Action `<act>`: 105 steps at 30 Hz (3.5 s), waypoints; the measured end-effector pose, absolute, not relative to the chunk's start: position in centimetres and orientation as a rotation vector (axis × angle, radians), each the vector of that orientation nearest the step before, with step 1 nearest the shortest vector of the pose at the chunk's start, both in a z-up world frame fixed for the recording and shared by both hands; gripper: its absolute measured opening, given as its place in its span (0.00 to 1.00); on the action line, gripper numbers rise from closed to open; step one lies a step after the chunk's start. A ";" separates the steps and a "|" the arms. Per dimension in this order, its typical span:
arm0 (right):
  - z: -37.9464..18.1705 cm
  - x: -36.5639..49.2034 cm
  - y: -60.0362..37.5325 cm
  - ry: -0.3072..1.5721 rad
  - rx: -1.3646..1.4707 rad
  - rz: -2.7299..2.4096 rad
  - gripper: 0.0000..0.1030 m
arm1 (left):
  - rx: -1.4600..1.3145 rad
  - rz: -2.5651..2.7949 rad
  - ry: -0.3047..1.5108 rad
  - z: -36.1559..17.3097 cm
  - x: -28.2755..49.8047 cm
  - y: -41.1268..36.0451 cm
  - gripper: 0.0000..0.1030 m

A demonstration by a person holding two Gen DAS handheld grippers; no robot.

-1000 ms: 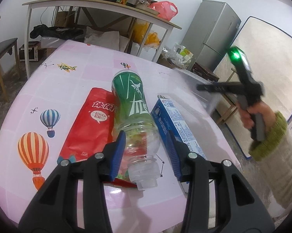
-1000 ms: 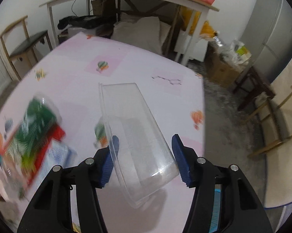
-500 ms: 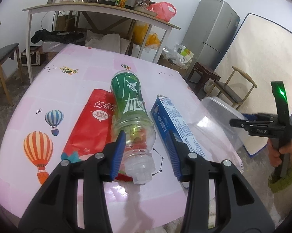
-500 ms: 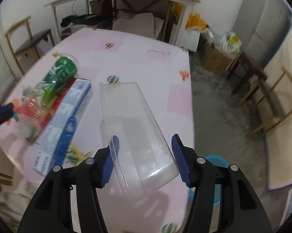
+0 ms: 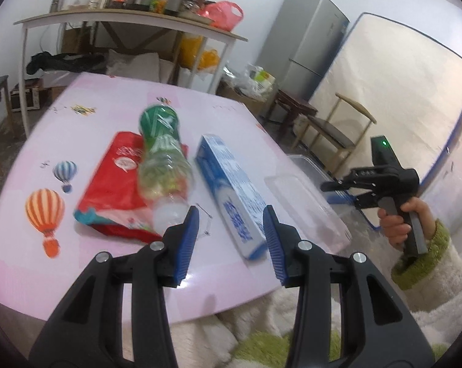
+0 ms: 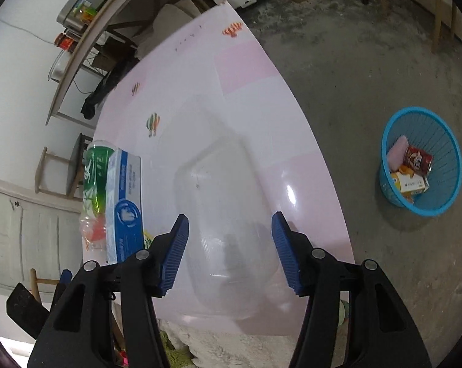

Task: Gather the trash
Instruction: 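Lift the clear container with the right tool and carry it toward the wastebasket, then grasp the blue-and-white toothpaste box with the left tool while the right tool holds the container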

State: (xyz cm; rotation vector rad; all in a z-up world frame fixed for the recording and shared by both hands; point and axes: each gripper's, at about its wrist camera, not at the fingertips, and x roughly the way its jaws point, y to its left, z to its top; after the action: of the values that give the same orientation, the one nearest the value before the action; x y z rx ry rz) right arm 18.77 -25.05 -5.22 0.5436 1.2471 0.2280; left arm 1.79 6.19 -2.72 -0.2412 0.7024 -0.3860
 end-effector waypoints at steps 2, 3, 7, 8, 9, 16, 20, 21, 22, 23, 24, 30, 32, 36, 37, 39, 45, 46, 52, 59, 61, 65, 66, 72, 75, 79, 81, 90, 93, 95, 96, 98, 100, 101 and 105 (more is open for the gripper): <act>-5.3 18.4 -24.8 1.242 0.523 0.223 0.57 | -0.232 -0.400 0.715 -3.0 1.8 5.4 0.40; -5.3 18.4 -25.0 1.240 0.519 0.222 0.57 | -0.228 -0.406 0.722 -3.2 1.8 5.1 0.40; -5.3 18.3 -26.1 1.220 0.493 0.200 0.57 | -0.215 -0.430 0.739 -3.4 2.1 4.0 0.40; -5.3 18.4 -26.2 1.215 0.485 0.194 0.57 | -0.211 -0.434 0.743 -3.5 2.2 3.7 0.40; -5.3 18.4 -26.3 1.209 0.476 0.191 0.57 | -0.209 -0.437 0.746 -3.6 2.3 3.5 0.40; -6.0 19.0 -26.1 1.201 0.418 0.168 0.39 | -0.228 -0.453 0.800 -4.4 3.4 2.1 0.47; -6.4 19.3 -25.9 1.208 0.435 0.194 0.18 | -0.229 -0.450 0.817 -4.6 4.0 1.4 0.50; -6.4 19.3 -25.8 1.206 0.444 0.197 0.17 | -0.228 -0.451 0.818 -4.6 4.0 1.3 0.50; -6.4 19.4 -25.6 1.204 0.451 0.203 0.15 | -0.225 -0.452 0.820 -4.7 4.1 1.1 0.50; -6.5 19.4 -25.5 1.203 0.456 0.208 0.13 | -0.219 -0.452 0.824 -4.7 4.2 0.9 0.50; -6.5 19.5 -25.1 1.203 0.465 0.221 0.12 | -0.216 -0.452 0.826 -4.8 4.3 0.7 0.50; -5.9 19.6 -23.1 1.191 0.419 0.281 0.12 | -0.213 -0.436 0.827 -4.5 4.5 0.2 0.60; -5.1 19.4 -22.8 1.167 0.378 0.284 0.33 | -0.219 -0.427 0.831 -4.5 4.8 0.1 0.65; -3.9 19.2 -23.2 1.128 0.349 0.249 0.47 | -0.211 -0.391 0.855 -4.6 6.5 -0.3 0.68; -3.8 19.2 -23.4 1.124 0.352 0.243 0.47 | -0.210 -0.382 0.868 -4.7 7.1 -0.4 0.68; -3.9 19.1 -23.7 1.126 0.359 0.232 0.47 | -0.217 -0.363 0.898 -5.0 8.3 -0.6 0.68; -4.7 19.3 -23.3 1.146 0.340 0.212 0.47 | -0.221 -0.305 0.951 -5.8 11.2 -1.1 0.66; -4.8 19.4 -23.2 1.147 0.334 0.208 0.47 | -0.212 -0.294 0.956 -5.9 11.3 -1.3 0.66; -5.4 20.1 -23.1 1.152 0.350 0.205 0.40 | -0.171 -0.249 0.999 -6.4 12.9 -2.2 0.51; -6.1 20.7 -23.1 1.164 0.378 0.219 0.13 | -0.138 -0.221 1.000 -6.4 13.3 -2.5 0.38; -6.0 20.6 -23.1 1.162 0.381 0.226 0.09 | -0.147 -0.223 1.003 -6.3 13.0 -2.5 0.37; -5.5 20.1 -23.4 1.157 0.358 0.240 0.06 | -0.153 -0.234 1.012 -6.0 11.8 -2.2 0.36; -5.4 19.9 -23.5 1.158 0.353 0.242 0.06 | -0.160 -0.238 1.019 -6.0 11.6 -2.1 0.36; -5.3 19.3 -23.6 1.185 0.305 0.266 0.06 | -0.167 -0.248 1.057 -6.4 9.8 -2.1 0.36; -5.3 19.3 -23.5 1.181 0.295 0.267 0.07 | -0.153 -0.238 1.063 -6.3 9.8 -2.4 0.37; -5.6 19.7 -23.6 1.177 0.310 0.257 0.16 | -0.152 -0.231 1.074 -6.4 10.4 -2.5 0.37; -5.8 19.8 -23.4 1.174 0.299 0.245 0.19 | -0.151 -0.226 1.074 -6.4 10.6 -2.6 0.37; -6.5 20.2 -22.6 1.149 0.245 0.201 0.22 | -0.140 -0.188 1.072 -6.8 12.0 -2.6 0.37; -6.5 20.2 -22.6 1.140 0.245 0.189 0.20 | -0.143 -0.185 1.068 -7.0 12.2 -2.5 0.37; -6.5 20.3 -22.8 1.139 0.250 0.184 0.14 | -0.144 -0.179 1.063 -7.0 12.1 -2.5 0.37; -6.6 20.2 -23.0 1.139 0.261 0.185 0.13 | -0.147 -0.176 1.061 -7.0 12.3 -2.5 0.36; -6.6 20.1 -23.1 1.139 0.272 0.184 0.09 | -0.153 -0.171 1.055 -7.0 12.2 -2.4 0.36; -6.6 20.0 -23.3 1.136 0.291 0.188 0.06 | -0.158 -0.171 1.050 -7.0 12.1 -2.2 0.35; -6.6 20.0 -23.3 1.134 0.295 0.188 0.05 | -0.161 -0.169 1.045 -7.0 12.0 -2.1 0.35; -6.3 19.8 -23.5 1.123 0.317 0.194 0.04 | -0.163 -0.173 1.023 -6.5 11.8 -1.6 0.34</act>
State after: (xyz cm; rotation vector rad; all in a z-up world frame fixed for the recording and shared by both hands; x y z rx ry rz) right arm 19.80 -23.50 -6.32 0.3174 1.1227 0.1939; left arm 11.76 -1.60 -6.49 -0.1628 1.0232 -0.1731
